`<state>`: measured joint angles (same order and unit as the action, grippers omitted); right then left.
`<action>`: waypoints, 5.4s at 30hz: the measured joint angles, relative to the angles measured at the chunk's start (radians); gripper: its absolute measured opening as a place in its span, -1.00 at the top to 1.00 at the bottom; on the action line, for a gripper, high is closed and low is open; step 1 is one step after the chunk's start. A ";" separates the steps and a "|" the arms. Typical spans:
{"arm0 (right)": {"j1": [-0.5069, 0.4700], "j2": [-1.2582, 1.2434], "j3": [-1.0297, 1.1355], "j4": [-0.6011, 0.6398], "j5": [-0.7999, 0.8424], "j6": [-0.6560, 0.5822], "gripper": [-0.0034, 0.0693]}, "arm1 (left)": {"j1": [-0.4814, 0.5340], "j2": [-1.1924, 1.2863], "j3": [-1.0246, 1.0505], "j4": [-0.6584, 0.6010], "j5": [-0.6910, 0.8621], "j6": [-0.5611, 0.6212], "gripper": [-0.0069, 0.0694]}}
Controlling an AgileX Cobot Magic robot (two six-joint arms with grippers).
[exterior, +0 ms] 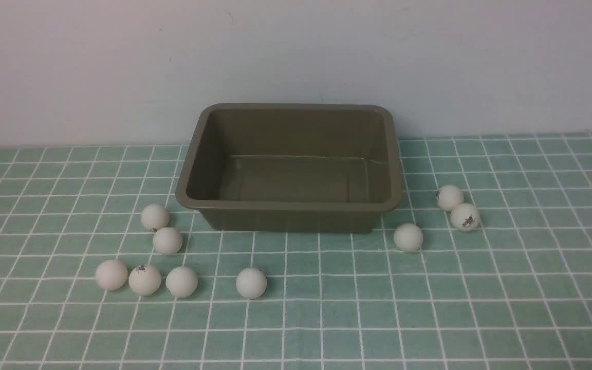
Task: Put the table tennis balls in the box on the green coffee tablecloth.
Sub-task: 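Reach for and grasp a ping pong ball on the table beside the basket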
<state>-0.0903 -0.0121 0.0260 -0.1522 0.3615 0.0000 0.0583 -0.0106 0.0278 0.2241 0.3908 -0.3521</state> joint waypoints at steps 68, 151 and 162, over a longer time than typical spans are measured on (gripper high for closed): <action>0.000 0.000 0.000 0.000 0.000 0.000 0.95 | 0.000 0.000 0.000 -0.252 -0.478 -0.187 0.83; 0.000 0.000 0.000 0.000 0.001 0.000 0.95 | 0.000 1.448 -1.050 -0.451 0.491 0.686 0.53; 0.000 0.000 0.000 0.000 0.001 0.000 0.95 | 0.000 1.585 -1.053 -0.454 0.386 0.715 -0.16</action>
<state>-0.0903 -0.0121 0.0260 -0.1522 0.3623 0.0000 0.0583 1.5742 -1.0249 -0.2294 0.7771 0.3632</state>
